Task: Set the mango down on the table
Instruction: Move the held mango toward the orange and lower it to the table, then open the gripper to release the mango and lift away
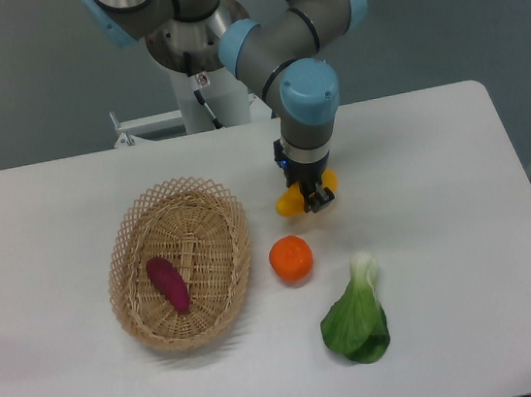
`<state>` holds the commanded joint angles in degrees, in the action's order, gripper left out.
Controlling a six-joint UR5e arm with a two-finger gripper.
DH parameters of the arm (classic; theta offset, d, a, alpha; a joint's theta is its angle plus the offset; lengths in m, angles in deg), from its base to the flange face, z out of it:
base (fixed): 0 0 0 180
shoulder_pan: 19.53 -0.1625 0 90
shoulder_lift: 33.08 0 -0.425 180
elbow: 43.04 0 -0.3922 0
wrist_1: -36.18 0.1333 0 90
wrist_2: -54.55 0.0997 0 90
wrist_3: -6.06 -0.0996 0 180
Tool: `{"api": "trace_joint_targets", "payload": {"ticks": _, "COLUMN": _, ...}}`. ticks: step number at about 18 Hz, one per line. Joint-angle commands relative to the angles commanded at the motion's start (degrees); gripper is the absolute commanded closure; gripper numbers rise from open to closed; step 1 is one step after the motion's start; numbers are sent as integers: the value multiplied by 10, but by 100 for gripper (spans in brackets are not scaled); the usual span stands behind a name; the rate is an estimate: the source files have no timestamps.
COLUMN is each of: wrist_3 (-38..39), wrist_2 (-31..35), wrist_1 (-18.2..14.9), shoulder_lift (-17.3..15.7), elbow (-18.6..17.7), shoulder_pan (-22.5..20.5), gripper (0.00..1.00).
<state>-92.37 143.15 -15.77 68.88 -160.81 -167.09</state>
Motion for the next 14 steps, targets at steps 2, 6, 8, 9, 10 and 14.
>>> {"api": "trace_joint_targets", "payload": {"ticks": 2, "wrist_3": 1, "wrist_2": 0, "wrist_1": -1, "shoulder_lift": -1, "elbow": 3, "shoulder_pan": -4, "gripper": 0}}
{"api": "trace_joint_targets", "payload": {"ticks": 6, "wrist_3": 1, "wrist_2": 0, "wrist_1": -2, "shoulder_lift": -1, "elbow": 22, "shoulder_pan": -18, "gripper": 0}}
{"api": "trace_joint_targets", "payload": {"ticks": 8, "wrist_3": 1, "wrist_2": 7, "wrist_1": -3, "shoulder_lift": 2, "elbow": 38, "shoulder_pan": -24, "gripper": 0}}
{"api": "trace_joint_targets", "payload": {"ticks": 9, "wrist_3": 2, "wrist_2": 9, "wrist_1": -3, "shoulder_lift": 4, "elbow": 47, "shoulder_pan": -25, "gripper": 0}}
{"api": "trace_joint_targets", "payload": {"ticks": 10, "wrist_3": 1, "wrist_2": 10, "wrist_1": -5, "shoulder_lift": 5, "elbow": 56, "shoulder_pan": -29, "gripper": 0}}
{"api": "trace_joint_targets", "payload": {"ticks": 14, "wrist_3": 3, "wrist_2": 10, "wrist_1": -11, "shoulder_lift": 28, "elbow": 99, "shoulder_pan": -38, "gripper": 0}}
